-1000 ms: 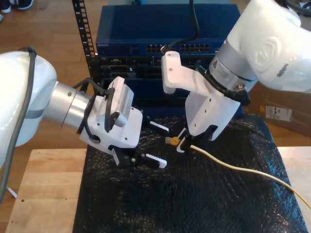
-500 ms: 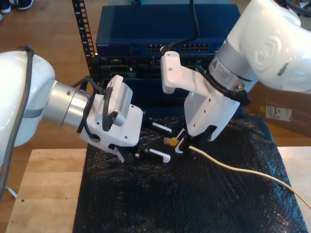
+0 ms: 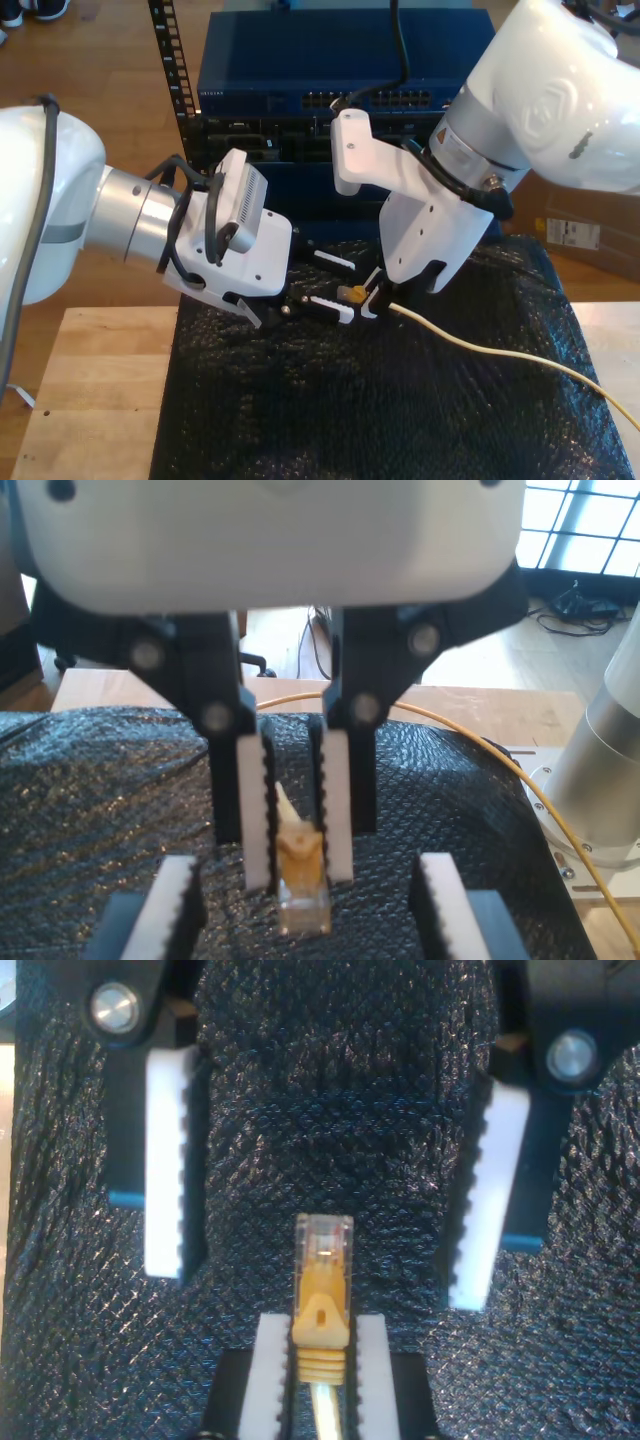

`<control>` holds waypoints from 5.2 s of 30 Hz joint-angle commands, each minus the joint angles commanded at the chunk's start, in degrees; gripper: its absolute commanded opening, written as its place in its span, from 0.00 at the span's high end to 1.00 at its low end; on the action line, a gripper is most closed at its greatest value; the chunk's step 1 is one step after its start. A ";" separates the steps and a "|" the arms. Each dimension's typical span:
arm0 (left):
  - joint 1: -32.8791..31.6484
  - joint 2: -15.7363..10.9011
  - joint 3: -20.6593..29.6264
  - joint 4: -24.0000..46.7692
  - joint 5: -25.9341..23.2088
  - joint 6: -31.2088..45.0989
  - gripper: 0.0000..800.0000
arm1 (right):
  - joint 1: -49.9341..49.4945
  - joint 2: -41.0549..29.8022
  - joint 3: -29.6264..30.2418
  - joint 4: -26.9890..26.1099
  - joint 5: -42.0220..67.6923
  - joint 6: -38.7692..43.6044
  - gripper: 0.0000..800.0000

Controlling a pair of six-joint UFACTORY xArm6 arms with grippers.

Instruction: Grab the cable and plug it in

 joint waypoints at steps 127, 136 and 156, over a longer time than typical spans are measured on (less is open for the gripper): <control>13.10 27.43 -10.55 -16.00 48.53 -26.37 0.97 | 14.95 -29.10 20.92 12.04 -41.49 -23.03 0.43; 13.01 27.43 -10.37 -15.91 48.79 -28.57 0.96 | 15.03 -28.92 21.36 12.84 -41.41 -23.03 0.53; 11.08 27.43 -10.02 -15.82 49.32 -28.48 0.96 | 15.38 -28.57 21.54 13.80 -41.41 -23.03 0.57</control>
